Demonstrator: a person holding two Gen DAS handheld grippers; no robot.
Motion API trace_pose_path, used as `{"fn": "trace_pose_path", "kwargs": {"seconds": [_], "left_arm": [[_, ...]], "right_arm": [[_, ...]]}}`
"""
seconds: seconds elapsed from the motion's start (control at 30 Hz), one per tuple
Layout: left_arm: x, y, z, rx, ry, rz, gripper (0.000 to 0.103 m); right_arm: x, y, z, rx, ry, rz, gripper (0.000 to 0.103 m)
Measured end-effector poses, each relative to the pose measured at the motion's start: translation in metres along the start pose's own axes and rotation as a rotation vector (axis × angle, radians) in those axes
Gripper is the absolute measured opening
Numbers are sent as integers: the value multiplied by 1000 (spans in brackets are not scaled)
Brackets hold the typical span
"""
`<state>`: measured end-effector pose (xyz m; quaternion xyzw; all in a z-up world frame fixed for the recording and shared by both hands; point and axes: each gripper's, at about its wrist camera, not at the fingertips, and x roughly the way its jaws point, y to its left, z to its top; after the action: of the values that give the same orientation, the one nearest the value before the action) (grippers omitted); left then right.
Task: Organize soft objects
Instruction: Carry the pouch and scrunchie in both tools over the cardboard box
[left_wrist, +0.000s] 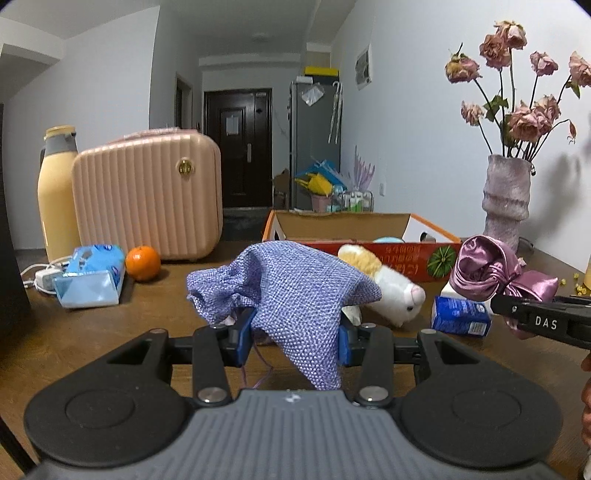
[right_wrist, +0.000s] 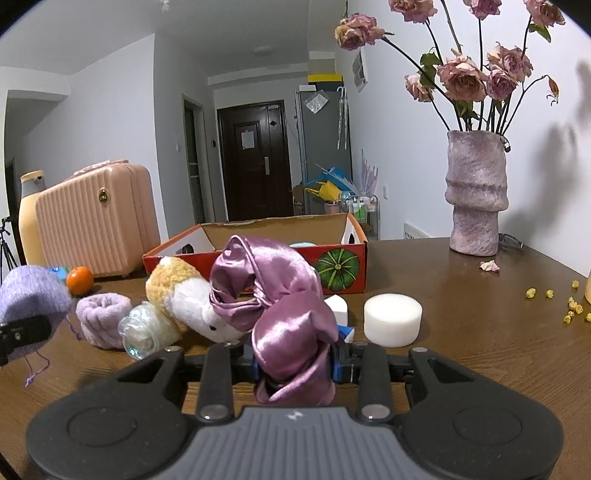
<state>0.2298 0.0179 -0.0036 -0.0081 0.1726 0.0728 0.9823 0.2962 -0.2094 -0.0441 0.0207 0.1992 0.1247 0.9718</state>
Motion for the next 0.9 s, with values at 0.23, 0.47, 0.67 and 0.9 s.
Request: {"fn": "trace_pose_path", "kwargs": {"seconds": [0.23,0.47,0.67,0.9], "left_arm": [[-5,-2,5,7,-37,0,43],[-2,-9,11,14,-69,-4,43],[10,-14,19,8,-77,-10,43],[28,-14,29,-21,-87,-5,43]], "right_arm": [[-4,5,2,18,-23,-3,32],[-4,10,4,22,-55,2,32],[1,12,8,29,-76,-6,32],[12,13,13,32,-97,-13,32]]}}
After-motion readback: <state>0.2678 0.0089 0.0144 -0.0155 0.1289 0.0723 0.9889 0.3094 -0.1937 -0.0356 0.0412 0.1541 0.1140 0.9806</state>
